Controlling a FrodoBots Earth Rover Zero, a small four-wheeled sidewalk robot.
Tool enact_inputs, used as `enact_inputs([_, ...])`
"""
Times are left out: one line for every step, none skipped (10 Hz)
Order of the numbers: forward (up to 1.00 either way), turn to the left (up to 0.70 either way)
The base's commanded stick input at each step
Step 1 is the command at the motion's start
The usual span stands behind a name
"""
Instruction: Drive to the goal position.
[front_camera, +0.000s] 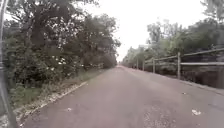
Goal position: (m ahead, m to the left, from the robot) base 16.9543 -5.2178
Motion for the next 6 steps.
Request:
enact_inputs([0.7,0.0])
enact_inputs([0.7,0.0])
enact_inputs([0.7,0.0])
enact_inputs([0.7,0.0])
enact_inputs([0.7,0.0])
enact_inputs([0.7,0.0])
